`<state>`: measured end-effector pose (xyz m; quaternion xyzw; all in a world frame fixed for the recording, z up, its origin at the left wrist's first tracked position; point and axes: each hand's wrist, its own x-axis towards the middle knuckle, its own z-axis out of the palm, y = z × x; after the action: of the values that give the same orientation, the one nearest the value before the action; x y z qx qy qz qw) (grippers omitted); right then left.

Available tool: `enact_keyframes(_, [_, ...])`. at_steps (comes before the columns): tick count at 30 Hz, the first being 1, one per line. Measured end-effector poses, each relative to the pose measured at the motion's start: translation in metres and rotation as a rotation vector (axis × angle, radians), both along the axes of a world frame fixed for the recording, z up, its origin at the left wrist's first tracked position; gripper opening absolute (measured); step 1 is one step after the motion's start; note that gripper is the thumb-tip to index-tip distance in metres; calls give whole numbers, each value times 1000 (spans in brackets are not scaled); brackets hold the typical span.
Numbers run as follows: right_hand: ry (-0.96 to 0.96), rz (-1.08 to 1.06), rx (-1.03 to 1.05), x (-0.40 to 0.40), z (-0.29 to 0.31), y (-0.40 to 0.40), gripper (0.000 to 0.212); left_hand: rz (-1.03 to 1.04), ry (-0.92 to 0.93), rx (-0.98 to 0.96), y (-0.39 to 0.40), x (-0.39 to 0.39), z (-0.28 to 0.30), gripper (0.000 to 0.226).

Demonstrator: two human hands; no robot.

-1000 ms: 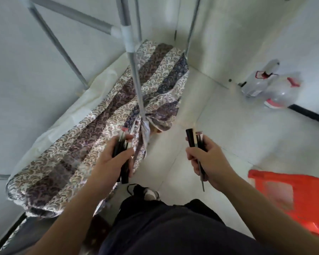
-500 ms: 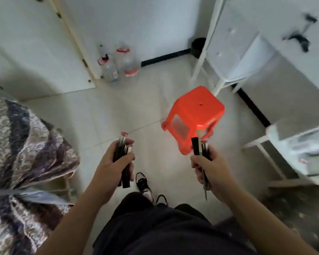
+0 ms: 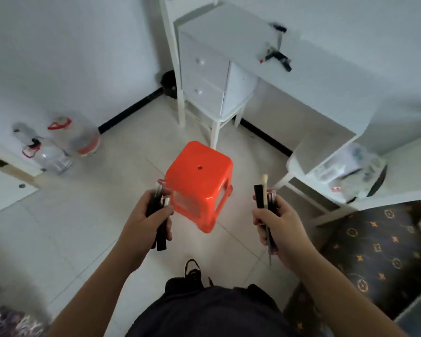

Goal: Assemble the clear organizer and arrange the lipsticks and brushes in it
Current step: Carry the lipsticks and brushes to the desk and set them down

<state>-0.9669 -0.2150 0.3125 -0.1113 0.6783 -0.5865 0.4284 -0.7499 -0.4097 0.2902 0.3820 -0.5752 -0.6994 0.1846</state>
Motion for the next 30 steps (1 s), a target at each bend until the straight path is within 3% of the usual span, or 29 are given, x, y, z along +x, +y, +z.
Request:
enact_keyframes(6, [35,-229,-45,-58,-1,3,14,-207,10,-53,-43,-92,12,26])
enact_keyframes(13, [42,-383,-49,-153,-20,-7,9,-295,-34,-63,-64,-205,9,25])
enact_keyframes(17, [30,-378,-29,-226,-27,-21,22,-298,-56,-70,-76,-280,2,22])
enact_keyframes(23, [53,-318,35,-349,-16,-34,13,-284,-69,-58,-84,-402,6,28])
enact_keyframes(30, [90,-312,77,-463,-15,-50,20,-211,-40,-96,-99,-508,20,32])
